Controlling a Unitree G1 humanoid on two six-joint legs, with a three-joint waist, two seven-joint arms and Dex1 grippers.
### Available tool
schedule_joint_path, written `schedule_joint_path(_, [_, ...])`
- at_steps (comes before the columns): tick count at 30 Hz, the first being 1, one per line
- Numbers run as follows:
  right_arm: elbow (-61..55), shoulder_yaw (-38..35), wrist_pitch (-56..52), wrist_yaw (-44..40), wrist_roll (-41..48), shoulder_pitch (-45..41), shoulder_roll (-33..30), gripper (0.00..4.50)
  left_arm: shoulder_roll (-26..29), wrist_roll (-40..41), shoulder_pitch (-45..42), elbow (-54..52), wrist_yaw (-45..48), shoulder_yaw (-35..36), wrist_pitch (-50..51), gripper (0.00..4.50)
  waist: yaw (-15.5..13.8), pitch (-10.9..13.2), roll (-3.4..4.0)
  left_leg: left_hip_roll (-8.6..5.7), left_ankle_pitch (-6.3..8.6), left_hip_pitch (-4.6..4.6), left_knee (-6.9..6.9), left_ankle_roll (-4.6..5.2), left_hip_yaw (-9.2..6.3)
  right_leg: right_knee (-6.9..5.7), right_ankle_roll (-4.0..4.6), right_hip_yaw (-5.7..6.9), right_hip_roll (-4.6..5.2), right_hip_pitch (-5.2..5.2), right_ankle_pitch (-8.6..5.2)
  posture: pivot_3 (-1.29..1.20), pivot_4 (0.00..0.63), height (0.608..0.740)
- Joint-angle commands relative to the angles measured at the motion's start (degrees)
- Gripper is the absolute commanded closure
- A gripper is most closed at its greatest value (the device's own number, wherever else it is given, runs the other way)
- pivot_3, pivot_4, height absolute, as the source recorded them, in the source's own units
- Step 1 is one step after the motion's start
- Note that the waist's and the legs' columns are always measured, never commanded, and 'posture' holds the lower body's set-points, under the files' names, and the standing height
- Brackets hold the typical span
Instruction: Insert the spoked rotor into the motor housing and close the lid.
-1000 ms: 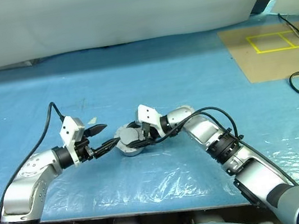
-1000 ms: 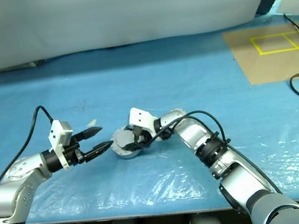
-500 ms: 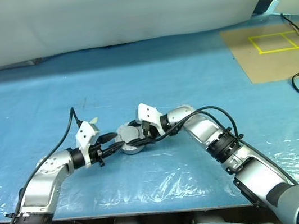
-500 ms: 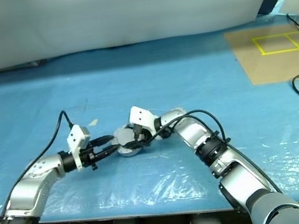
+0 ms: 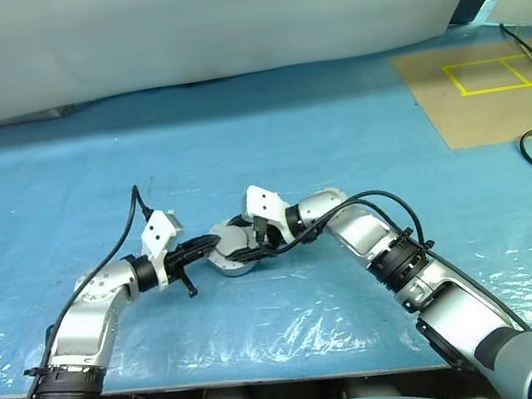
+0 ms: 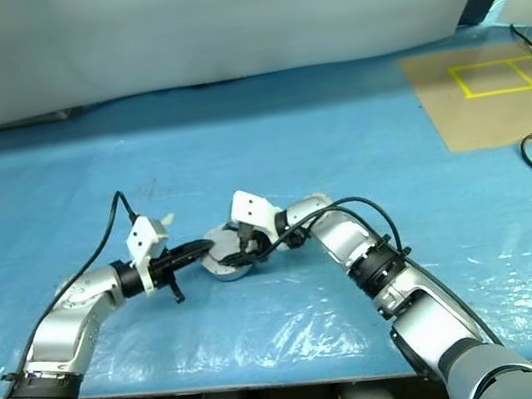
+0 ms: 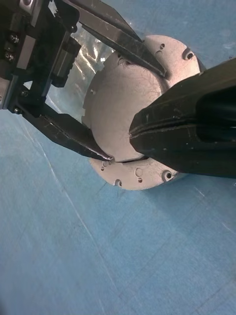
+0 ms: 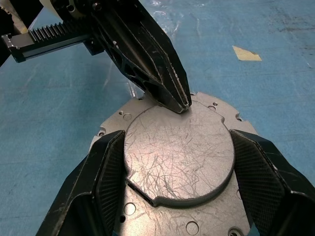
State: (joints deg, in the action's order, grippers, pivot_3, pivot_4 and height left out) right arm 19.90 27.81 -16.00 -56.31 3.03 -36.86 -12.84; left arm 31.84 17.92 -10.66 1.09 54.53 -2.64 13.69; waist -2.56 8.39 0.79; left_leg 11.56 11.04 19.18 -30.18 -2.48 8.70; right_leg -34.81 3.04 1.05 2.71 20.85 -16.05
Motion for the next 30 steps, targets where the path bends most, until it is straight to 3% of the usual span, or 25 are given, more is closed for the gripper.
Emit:
schedule_joint_path(1, [7.5, 2.7, -5.4, 2.8, -6.2, 4.1, -3.7, 1.54, 2.0, -1.7, 1.5, 1.4, 0.7, -0.1, -0.3, 4.48, 0.0, -0.1, -0.02, 0.0, 0.0, 0.0, 0.0, 0.0, 0.0, 0.0, 0.0, 0.0, 0.0, 0.01, 0.0, 0.0, 0.15, 0.74])
schedule_joint_path(7, [6.9, 2.8, -5.6, 2.5, -6.0, 4.3, -3.8, 1.54, 4.6, -1.8, 3.5, 1.1, 2.3, -0.6, 0.1, 4.48, -0.1, -0.3, 0.04, 0.0, 0.0, -0.02, 0.08, 0.0, 0.01, 0.05, -0.01, -0.01, 0.0, 0.01, -0.01, 0.0, 0.15, 0.74])
schedule_joint_path(24, [2.0, 1.0, -5.2, 1.9, -3.9, 6.0, -3.6, 1.54, 1.0, -2.9, 2.4, 1.4, 1.5, -2.8, -0.9, 4.48, -0.8, -0.4, 0.03, -0.12, 0.0, -0.02, 0.11, 0.01, 0.01, 0.11, -0.13, -0.05, 0.09, 0.07, -0.08, 0.0, 0.15, 0.74])
schedule_joint_path(28, [-0.1, -2.6, -8.6, 0.5, 0.3, 5.4, -2.8, 0.16, 1.5, -3.1, 2.2, 2.0, 1.8, -2.7, -1.3, 4.5, -1.0, -0.4, 0.03, -0.15, 0.0, 0.06, 0.11, 0.0, 0.01, 0.12, -0.21, -0.06, 0.1, 0.13, -0.12, 0.0, 0.15, 0.74])
schedule_joint_path(30, [-2.5, -4.5, -11.6, -1.6, 3.3, 4.6, -2.8, 0.01, 1.5, -3.2, 2.1, 2.0, 1.9, -2.8, -1.4, 4.5, -1.2, -0.3, -0.01, -0.18, 0.0, 0.13, 0.11, 0.0, 0.02, 0.13, -0.23, -0.08, 0.12, 0.18, -0.14, 0.0, 0.15, 0.74])
